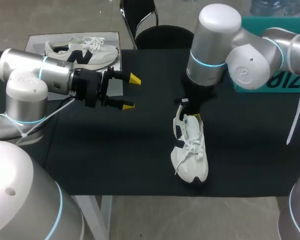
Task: Take the shoe out of the shoebox, open the shoe tongue, remove and reinsert the insole, then place the shoe into the shoebox
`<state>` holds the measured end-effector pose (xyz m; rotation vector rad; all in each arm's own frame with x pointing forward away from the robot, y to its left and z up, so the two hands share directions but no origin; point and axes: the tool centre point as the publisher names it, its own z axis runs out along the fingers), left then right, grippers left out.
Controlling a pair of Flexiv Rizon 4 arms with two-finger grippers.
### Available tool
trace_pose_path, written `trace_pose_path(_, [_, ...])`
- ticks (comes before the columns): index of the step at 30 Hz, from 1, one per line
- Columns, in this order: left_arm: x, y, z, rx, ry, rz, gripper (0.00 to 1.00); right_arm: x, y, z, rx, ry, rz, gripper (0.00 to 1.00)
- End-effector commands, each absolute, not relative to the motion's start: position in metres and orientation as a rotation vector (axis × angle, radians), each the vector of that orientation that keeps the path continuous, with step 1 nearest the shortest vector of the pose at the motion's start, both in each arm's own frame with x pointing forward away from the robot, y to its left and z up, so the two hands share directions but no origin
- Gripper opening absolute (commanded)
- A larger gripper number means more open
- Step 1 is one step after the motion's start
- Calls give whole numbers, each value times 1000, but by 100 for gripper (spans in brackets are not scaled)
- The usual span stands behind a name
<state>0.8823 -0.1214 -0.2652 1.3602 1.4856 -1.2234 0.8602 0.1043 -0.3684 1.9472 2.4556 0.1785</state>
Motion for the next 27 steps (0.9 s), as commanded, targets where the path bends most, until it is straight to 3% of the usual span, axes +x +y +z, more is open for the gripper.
trace_pose_path(1, [883,-122,-265,1362,1486,-1223,100,862,105,-381,1946,2444,175,0])
trace_pose_path(16, [883,-122,-265,1362,1486,-1223,100,856,102,-415,1966,2465,200,1])
trace_pose_path(19, [883,-122,-265,1362,1486,-1223,100,857,104,-410,1960,2466,202,37])
trace_pose_path(20, [883,-122,-265,1362,1486,-1223,100,857,104,-409,1958,2466,204,42])
trace_pose_path(27, [883,-122,-265,1362,1486,-1223,100,853,110,-409,1961,2470,216,39])
